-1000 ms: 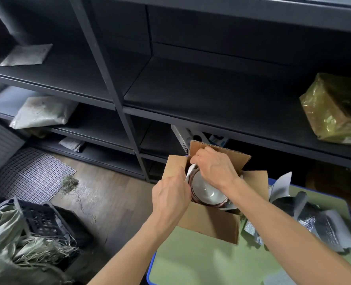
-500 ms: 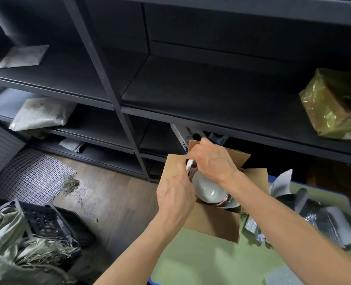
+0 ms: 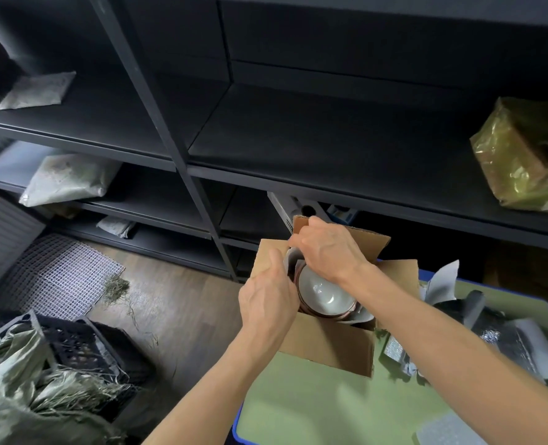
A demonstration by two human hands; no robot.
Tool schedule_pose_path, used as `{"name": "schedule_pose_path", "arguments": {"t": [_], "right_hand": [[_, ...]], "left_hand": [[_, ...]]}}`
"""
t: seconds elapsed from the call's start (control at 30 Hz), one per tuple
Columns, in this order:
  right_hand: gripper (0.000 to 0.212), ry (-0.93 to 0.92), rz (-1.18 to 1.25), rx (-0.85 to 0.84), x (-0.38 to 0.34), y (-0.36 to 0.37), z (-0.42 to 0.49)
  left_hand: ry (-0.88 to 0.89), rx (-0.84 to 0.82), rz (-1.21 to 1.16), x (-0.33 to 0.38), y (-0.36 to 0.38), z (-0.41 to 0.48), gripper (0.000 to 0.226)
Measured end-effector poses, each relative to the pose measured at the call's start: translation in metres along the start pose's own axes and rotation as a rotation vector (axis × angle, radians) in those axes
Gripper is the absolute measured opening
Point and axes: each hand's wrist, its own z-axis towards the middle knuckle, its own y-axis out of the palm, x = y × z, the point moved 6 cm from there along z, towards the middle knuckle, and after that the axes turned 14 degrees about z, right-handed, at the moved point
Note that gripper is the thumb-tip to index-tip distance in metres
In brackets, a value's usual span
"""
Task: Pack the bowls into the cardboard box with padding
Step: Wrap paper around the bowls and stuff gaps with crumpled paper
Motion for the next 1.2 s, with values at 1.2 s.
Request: {"name": "schedule_pose_path", "arguments": {"t": [1.2], "right_hand": [[0.025,0.057,-0.081,0.155,0.026,0.014,-0.028]], "left_hand": [[0.096,0.127,0.107,0.0,0.025,0.018,0.011]]}}
